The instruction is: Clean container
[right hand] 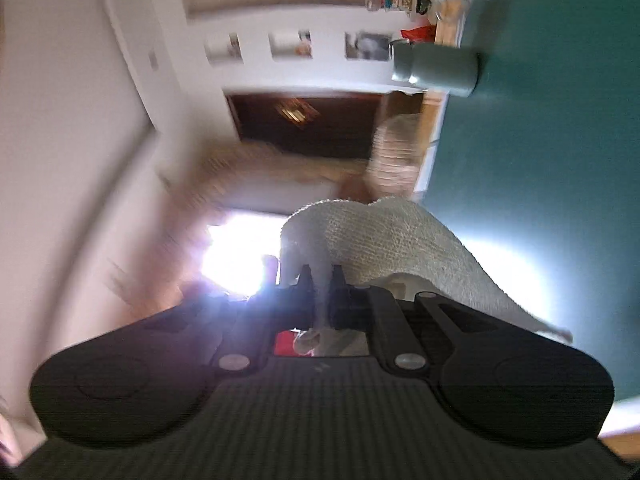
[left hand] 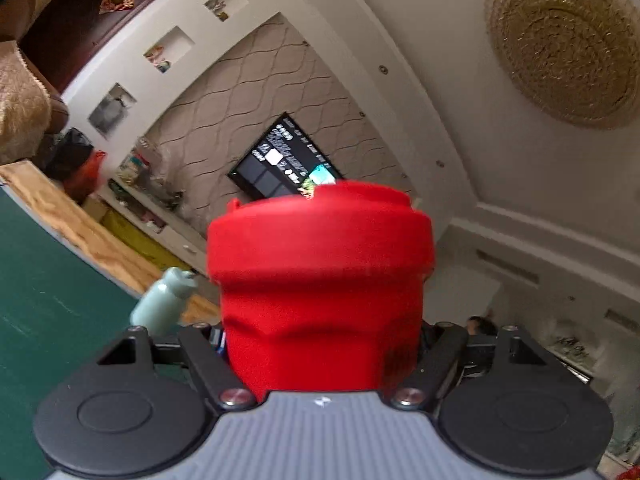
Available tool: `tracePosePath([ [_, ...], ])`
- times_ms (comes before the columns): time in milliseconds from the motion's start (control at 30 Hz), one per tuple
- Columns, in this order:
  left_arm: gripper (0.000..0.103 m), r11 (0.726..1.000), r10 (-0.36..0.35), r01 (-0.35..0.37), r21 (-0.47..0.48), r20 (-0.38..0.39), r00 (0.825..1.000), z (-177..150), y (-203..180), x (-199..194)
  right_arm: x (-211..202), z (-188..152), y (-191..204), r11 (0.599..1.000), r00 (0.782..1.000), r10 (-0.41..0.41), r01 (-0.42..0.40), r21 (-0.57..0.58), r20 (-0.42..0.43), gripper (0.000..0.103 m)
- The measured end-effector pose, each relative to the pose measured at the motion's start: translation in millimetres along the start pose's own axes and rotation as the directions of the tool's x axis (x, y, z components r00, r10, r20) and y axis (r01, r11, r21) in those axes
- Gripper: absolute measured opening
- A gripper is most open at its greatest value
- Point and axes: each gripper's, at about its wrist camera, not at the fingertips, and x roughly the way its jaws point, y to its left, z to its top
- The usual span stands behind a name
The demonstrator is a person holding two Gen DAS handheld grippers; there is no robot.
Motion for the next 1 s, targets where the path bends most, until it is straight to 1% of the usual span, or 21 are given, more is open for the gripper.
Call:
tracePosePath([
  [67,0.08,0.999,0.032,-0.032,0.001,-0.001,0.999,0,11,5,2,20,8,0.99,0.993,-0.112,0.109,-0.094,-0.032,0.009],
  [133,0.08,0.997,0.076,-0.075,0.028,-0.001,0.997,-1,22,12,3,40,13,0.963,0.977,-0.211,0.201,-0.182,-0.038,0.009],
  [200,0.08,0.99,0.124,-0.124,0.072,0.0,0.992,-3,30,22,4,61,18,0.906,0.942,-0.336,0.317,-0.28,-0.019,0.01],
  [233,0.08,0.983,0.155,-0.155,0.101,0.003,0.988,-4,32,29,4,70,19,0.861,0.915,-0.403,0.38,-0.338,0.0,0.01],
  [267,0.08,0.972,0.191,-0.191,0.133,0.012,0.981,-5,34,35,5,79,21,0.803,0.879,-0.476,0.448,-0.393,0.027,0.012],
  [333,0.08,0.945,0.257,-0.258,0.2,0.031,0.966,-9,38,50,10,93,18,0.693,0.804,-0.592,0.547,-0.47,0.063,0.012],
  [400,0.08,0.916,0.308,-0.307,0.257,0.035,0.951,-15,43,66,17,100,10,0.576,0.718,-0.688,0.629,-0.522,0.105,0.013],
  [433,0.08,0.902,0.33,-0.325,0.284,0.032,0.943,-19,46,74,21,103,6,0.512,0.669,-0.732,0.665,-0.544,0.13,0.02],
  [467,0.08,0.891,0.347,-0.338,0.303,0.027,0.938,-23,48,81,24,104,2,0.451,0.627,-0.762,0.692,-0.564,0.159,0.031],
  [500,0.08,0.88,0.363,-0.351,0.319,0.024,0.932,-26,50,88,27,102,-1,0.396,0.593,-0.781,0.71,-0.582,0.194,0.038],
  [533,0.08,0.871,0.378,-0.364,0.331,0.024,0.926,-30,51,95,28,99,-2,0.346,0.565,-0.793,0.726,-0.595,0.229,0.05],
  [567,0.08,0.857,0.399,-0.384,0.345,0.031,0.917,-34,52,102,27,96,-3,0.303,0.543,-0.797,0.738,-0.603,0.265,0.053],
  [600,0.08,0.833,0.43,-0.417,0.363,0.05,0.902,-38,51,108,26,92,-2,0.267,0.525,-0.797,0.75,-0.606,0.299,0.053],
  [633,0.08,0.812,0.456,-0.446,0.375,0.069,0.887,-42,49,113,24,89,1,0.239,0.511,-0.793,0.762,-0.602,0.332,0.054],
  [700,0.08,0.795,0.487,-0.483,0.366,0.089,0.869,-48,48,120,19,81,12,0.182,0.483,-0.779,0.785,-0.593,0.4,0.055],
  [733,0.08,0.788,0.503,-0.501,0.359,0.094,0.859,-51,47,123,16,75,17,0.147,0.48,-0.759,0.785,-0.601,0.44,0.055],
  [800,0.08,0.776,0.523,-0.519,0.357,0.095,0.847,-55,46,128,18,61,27,0.077,0.497,-0.725,0.747,-0.66,0.477,0.055],
  [867,0.08,0.763,0.536,-0.529,0.371,0.094,0.839,-60,43,130,26,42,33,-0.045,0.504,-0.701,0.675,-0.736,0.505,0.055],
  [900,0.08,0.758,0.54,-0.532,0.378,0.095,0.836,-63,41,131,30,31,35,-0.109,0.512,-0.686,0.629,-0.769,0.516,0.055],
  [967,0.08,0.751,0.543,-0.535,0.388,0.099,0.834,-68,37,134,40,8,32,-0.257,0.53,-0.653,0.517,-0.816,0.541,0.055],
  [1000,0.08,0.75,0.543,-0.534,0.39,0.098,0.834,-70,36,136,46,-2,27,-0.332,0.526,-0.645,0.46,-0.823,0.554,0.055],
])
